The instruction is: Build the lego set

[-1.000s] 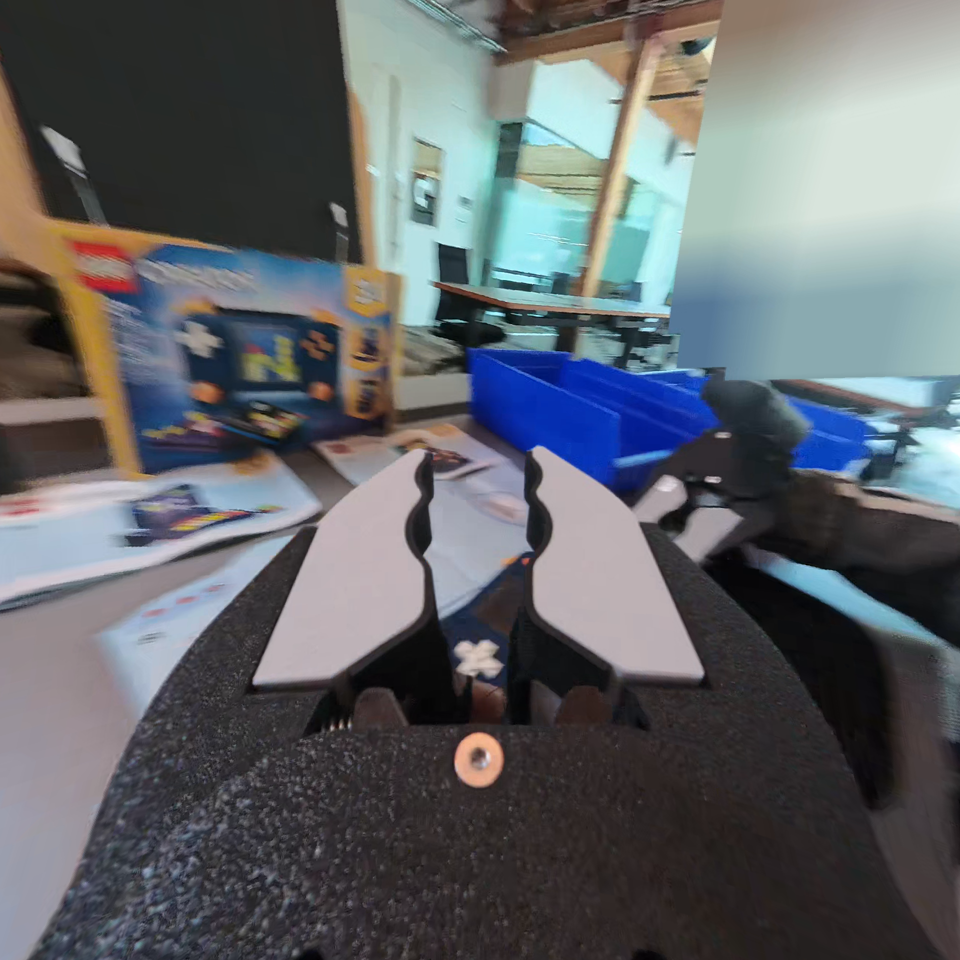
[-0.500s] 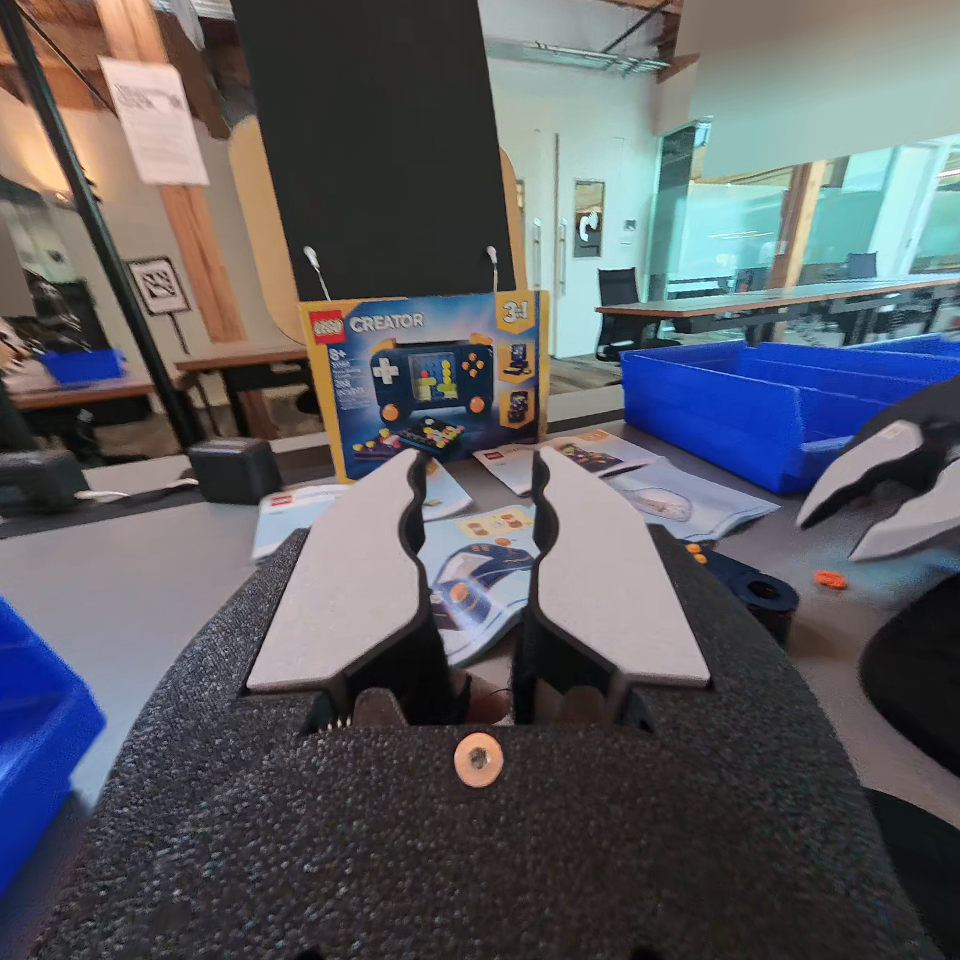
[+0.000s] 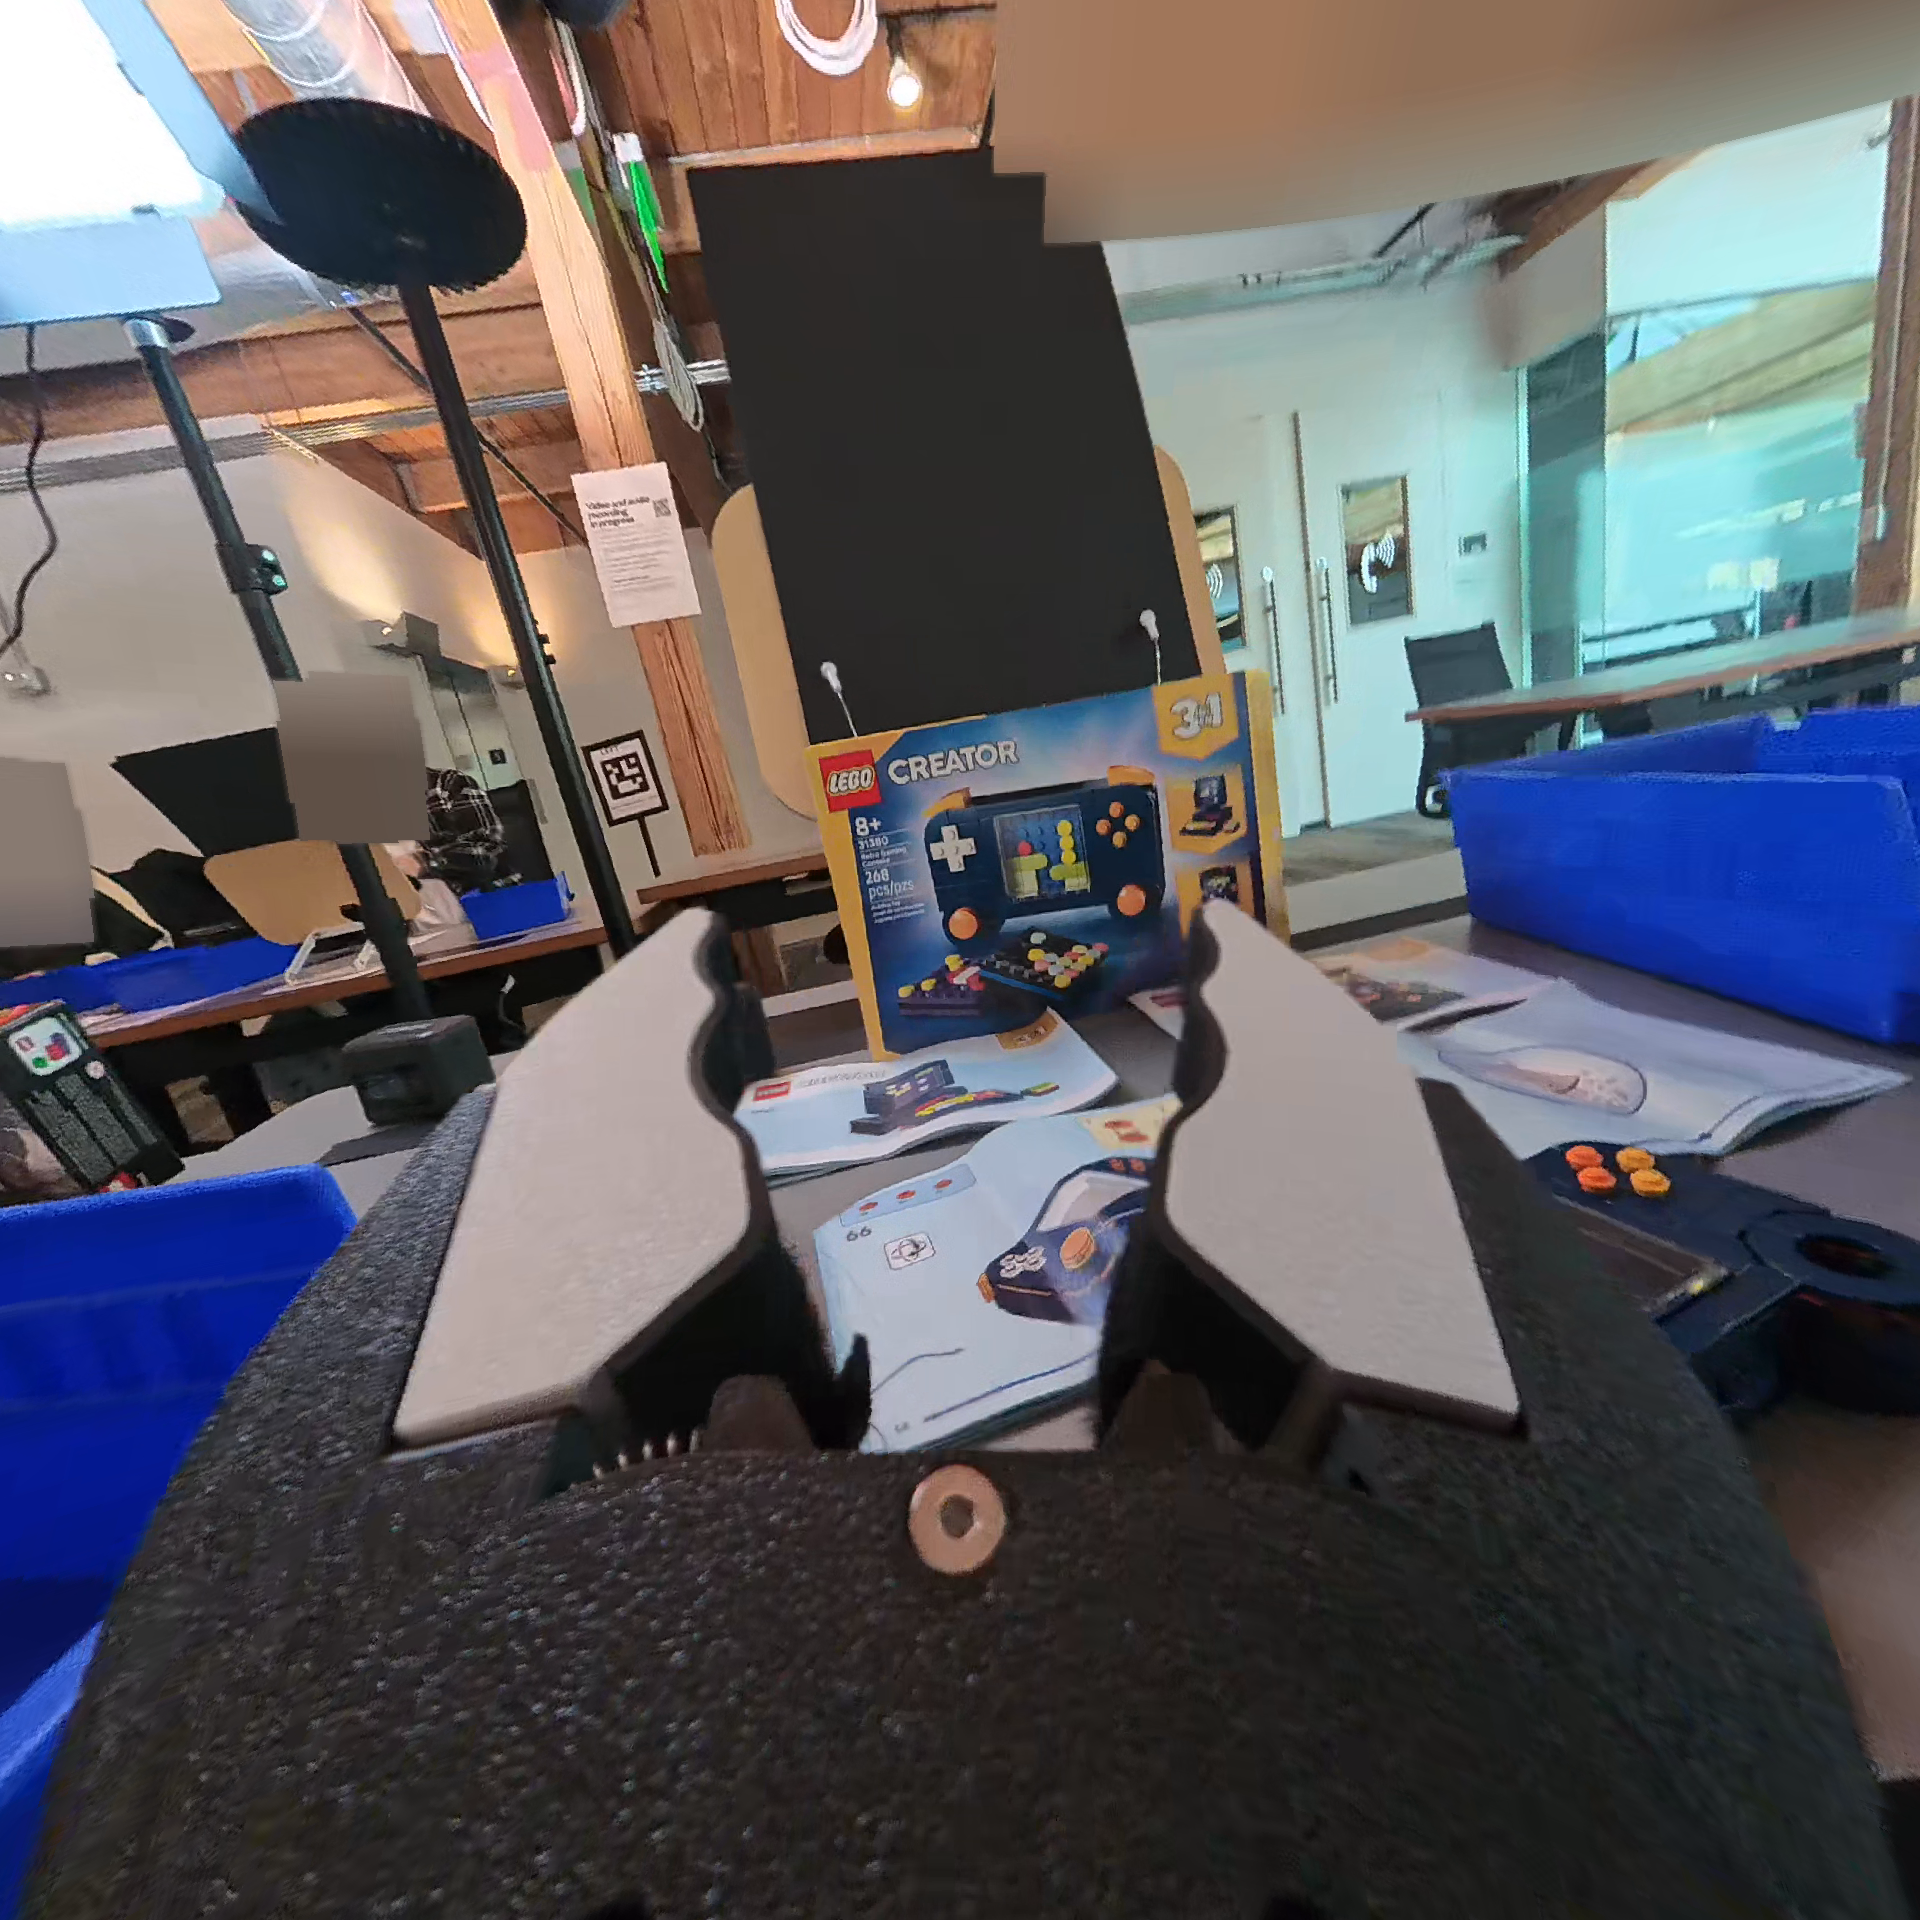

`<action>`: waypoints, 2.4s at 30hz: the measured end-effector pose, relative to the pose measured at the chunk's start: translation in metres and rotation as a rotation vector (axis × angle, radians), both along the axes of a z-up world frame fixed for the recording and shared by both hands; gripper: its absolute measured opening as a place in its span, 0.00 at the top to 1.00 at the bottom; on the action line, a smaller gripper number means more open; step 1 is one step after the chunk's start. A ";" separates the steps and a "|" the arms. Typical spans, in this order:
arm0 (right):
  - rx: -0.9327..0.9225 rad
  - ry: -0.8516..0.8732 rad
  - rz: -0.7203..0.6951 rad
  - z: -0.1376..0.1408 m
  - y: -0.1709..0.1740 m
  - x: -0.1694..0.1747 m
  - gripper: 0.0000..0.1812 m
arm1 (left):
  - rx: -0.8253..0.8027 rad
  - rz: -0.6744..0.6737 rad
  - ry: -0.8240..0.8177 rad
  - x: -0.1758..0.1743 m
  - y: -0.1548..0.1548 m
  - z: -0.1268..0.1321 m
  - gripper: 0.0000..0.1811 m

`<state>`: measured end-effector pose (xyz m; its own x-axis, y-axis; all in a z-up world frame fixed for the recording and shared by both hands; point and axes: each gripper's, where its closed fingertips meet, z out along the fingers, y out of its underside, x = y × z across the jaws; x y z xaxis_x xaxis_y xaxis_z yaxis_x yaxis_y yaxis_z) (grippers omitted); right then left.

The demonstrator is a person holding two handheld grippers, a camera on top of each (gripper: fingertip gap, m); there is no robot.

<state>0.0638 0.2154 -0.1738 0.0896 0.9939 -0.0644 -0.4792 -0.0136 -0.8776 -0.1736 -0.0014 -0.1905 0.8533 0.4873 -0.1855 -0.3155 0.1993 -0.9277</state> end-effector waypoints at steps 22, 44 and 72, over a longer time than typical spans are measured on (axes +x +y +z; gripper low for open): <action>0.227 0.116 -0.115 0.018 -0.012 0.001 0.21 | 0.160 -0.126 -0.065 0.007 -0.002 0.014 0.24; 0.124 -0.004 -0.463 0.008 0.045 0.040 1.00 | 0.067 -0.140 -0.082 0.008 0.011 0.002 0.25; 0.733 -1.598 1.067 -0.153 0.098 0.022 0.87 | 0.031 -0.197 -0.145 0.006 0.018 -0.007 0.29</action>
<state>0.0856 0.3132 -0.3268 -0.8582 0.4793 -0.1837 0.5110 0.7647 -0.3925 -0.1672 0.0171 -0.1978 0.9489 0.3128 -0.0418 -0.1319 0.2727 -0.9530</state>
